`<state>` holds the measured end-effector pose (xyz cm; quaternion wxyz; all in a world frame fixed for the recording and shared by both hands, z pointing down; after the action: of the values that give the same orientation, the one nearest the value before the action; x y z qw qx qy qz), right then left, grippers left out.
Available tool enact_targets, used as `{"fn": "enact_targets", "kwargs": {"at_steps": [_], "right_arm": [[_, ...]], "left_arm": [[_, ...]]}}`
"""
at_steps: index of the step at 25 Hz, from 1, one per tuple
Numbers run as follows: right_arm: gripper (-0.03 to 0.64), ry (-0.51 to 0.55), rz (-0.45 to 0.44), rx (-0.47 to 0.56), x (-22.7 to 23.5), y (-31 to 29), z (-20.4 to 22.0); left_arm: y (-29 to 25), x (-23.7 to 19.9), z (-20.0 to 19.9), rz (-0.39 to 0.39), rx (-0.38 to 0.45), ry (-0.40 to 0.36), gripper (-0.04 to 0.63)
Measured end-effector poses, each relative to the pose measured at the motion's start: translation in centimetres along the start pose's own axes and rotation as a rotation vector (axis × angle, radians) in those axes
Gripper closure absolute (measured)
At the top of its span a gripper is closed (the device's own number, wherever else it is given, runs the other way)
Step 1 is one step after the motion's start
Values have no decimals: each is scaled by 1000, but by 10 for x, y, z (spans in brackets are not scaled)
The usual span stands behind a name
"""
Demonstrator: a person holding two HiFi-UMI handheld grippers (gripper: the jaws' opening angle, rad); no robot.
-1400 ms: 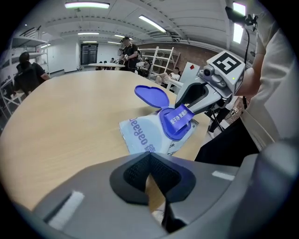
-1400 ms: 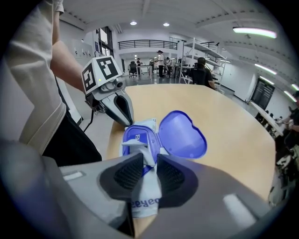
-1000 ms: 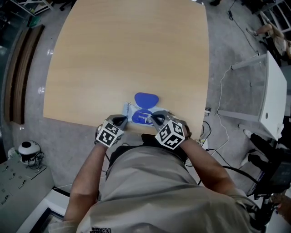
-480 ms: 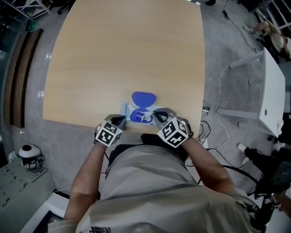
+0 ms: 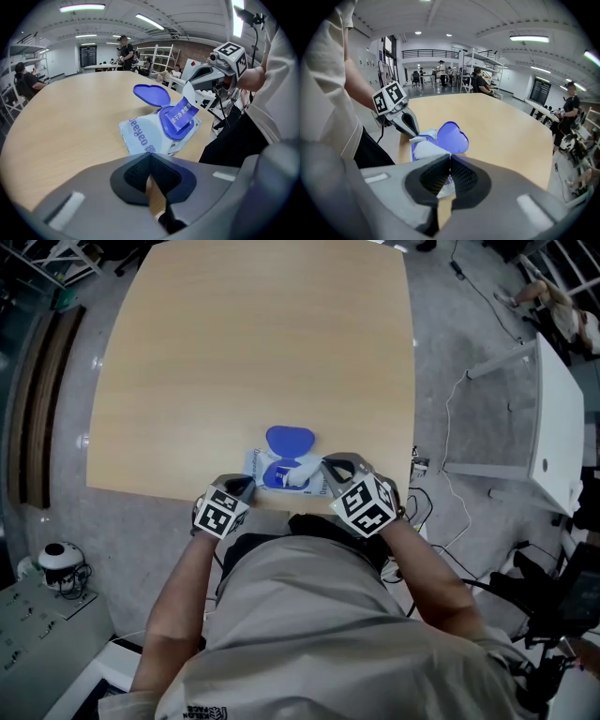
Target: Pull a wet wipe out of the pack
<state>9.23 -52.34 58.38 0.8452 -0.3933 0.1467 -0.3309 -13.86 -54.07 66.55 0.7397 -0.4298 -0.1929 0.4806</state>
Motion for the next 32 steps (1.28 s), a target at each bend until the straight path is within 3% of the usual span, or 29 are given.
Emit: {"fn": "enact_targets", "kwargs": {"at_steps": [20, 26, 32], "right_arm": [[614, -58, 207, 98, 26, 70, -6], [614, -91, 278, 147, 15, 102, -11], [614, -116, 368, 191, -21, 140, -18]], "left_arm": [[16, 6, -1, -44, 9, -22, 591], [43, 12, -3, -74, 86, -23, 591], [110, 33, 2, -86, 239, -20, 591]]}}
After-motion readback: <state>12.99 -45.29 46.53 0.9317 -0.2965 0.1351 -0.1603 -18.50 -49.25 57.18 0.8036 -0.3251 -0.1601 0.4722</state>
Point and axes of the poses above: the fingertips, and each gripper's own axes: y backward along the fingers, x to its right, z out of its underside, the point moved 7 cm from there along y, backward along the fingers, and after that the axes turned 5 degrees about -y, right-handed, at the moved point
